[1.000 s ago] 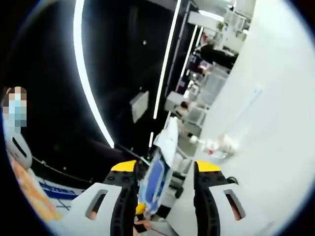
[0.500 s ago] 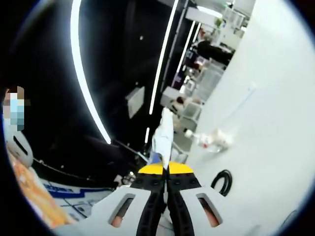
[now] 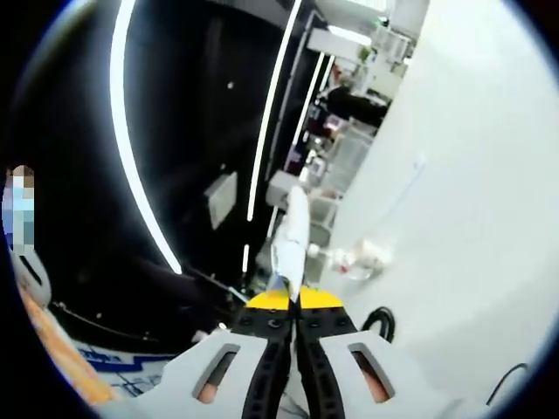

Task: Arrange the tabletop items into an orderly group along one side of the table until the central work area is clear of visible clutter.

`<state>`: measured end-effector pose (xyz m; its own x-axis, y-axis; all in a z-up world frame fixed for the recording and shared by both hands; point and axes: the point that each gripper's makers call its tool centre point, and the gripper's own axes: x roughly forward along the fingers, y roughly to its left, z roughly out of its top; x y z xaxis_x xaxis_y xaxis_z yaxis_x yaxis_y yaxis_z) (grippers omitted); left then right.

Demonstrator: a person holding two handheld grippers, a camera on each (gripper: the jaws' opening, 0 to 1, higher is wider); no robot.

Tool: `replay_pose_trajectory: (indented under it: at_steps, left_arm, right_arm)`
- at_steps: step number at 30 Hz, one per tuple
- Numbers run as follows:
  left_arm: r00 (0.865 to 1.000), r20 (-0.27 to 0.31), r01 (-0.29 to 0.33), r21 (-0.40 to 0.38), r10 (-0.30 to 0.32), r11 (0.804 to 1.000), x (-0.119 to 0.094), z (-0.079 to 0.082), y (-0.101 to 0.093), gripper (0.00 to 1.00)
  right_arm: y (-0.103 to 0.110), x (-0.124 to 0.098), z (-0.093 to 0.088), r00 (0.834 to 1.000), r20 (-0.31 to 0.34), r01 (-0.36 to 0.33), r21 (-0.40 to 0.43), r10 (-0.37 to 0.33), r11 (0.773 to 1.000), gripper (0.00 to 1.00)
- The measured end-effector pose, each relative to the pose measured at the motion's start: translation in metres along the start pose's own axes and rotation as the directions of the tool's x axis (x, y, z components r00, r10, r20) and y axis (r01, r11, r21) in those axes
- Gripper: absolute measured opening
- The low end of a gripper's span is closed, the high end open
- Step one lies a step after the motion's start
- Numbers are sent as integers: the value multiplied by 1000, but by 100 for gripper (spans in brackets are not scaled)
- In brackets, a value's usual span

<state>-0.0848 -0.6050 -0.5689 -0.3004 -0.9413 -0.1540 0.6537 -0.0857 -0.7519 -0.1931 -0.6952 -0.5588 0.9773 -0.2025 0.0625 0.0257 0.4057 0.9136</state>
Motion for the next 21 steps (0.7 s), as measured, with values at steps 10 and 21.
replay_pose_trajectory:
  at_steps: [10, 21]
  left_arm:
    - [989, -105, -90, 133, 104, 987, 35, 14, 16, 0]
    - [972, -155, -143, 197, 175, 970, 74, 30, 37, 0]
  right_arm:
    - [-17, 7, 19, 996, -15, 81, -113, -83, 990, 0]
    - [-38, 27, 52, 979, -50, 175, -297, -199, 939, 0]
